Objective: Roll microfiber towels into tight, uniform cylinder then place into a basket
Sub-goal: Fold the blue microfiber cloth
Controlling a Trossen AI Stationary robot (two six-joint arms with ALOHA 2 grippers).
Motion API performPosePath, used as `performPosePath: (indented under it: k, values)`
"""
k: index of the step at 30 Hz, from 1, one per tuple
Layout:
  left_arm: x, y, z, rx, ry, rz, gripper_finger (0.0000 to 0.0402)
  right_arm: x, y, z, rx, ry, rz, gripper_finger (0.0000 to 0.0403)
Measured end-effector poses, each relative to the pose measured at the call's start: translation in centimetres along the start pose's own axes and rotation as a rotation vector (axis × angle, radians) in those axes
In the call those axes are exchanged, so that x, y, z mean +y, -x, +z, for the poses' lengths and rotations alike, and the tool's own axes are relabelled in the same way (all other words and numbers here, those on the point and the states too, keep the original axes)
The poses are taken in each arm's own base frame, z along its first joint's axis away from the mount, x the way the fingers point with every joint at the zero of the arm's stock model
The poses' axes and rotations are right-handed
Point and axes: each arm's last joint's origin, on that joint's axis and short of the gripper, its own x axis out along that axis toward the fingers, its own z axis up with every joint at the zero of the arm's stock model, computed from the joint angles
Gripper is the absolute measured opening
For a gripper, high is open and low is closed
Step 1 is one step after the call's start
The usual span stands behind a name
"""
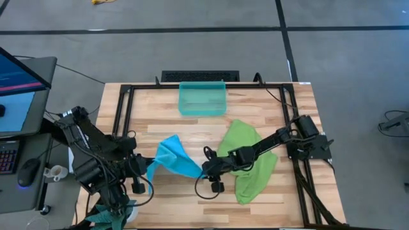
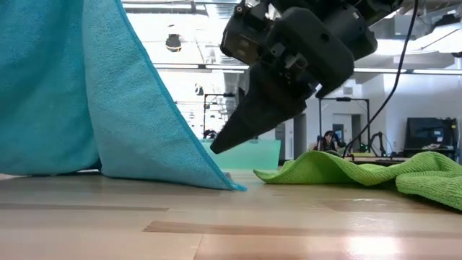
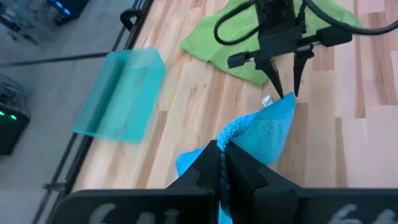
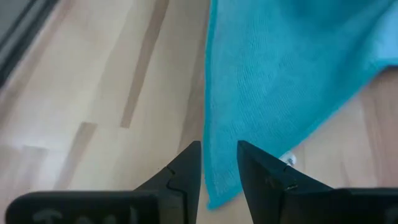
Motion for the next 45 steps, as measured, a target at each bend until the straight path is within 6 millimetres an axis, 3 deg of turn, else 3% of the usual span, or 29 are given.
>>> performPosePath:
  k: [11, 24, 45]
  values:
    - [0.4, -0.8, 0.4, 0.035, 0.061, 0.017, 0.0, 0.0, 0.0, 0.8, -0.082, -0.079, 0.014, 0.0141]
    - [0.8, -1.5, 0.8, 0.07, 0.116, 0.027, 0.0, 0.2, 0.1, 1.6, -0.166, -0.057, 0.027, 0.0226]
    - [1.0, -1.4, 1.2, -0.063, 0.128, 0.106, 0.0, -0.2, 0.1, 1.3, -0.142, -0.045, -0.067, 0.02]
